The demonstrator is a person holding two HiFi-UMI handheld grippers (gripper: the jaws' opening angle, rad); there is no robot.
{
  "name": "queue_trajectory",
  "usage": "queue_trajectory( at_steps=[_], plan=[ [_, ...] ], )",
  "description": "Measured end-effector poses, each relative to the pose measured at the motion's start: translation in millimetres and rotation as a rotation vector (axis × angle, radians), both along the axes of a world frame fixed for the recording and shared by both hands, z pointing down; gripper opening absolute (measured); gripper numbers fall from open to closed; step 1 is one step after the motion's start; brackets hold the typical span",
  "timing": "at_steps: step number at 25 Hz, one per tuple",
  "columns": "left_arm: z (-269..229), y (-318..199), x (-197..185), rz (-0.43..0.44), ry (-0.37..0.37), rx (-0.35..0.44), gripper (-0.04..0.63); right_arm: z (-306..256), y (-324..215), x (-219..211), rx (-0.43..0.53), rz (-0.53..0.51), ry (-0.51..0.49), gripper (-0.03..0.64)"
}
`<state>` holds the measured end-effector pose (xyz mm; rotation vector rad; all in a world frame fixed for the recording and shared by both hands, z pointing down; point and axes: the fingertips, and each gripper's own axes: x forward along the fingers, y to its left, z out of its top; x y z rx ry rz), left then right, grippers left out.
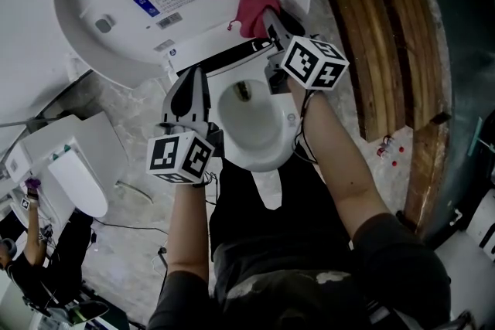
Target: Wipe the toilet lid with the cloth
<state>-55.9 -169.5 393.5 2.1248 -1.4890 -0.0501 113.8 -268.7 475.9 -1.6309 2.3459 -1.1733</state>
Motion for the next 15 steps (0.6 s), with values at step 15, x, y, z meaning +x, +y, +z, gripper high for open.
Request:
queue_trajectory(
  at_steps=[15],
  plan=[
    [-87.5,9.4,-75.5,-0.078,-0.030,0.117,0.008,-88.6,35.5,-56.7,0.075,-0.109,-0.022,0.067]
  ],
)
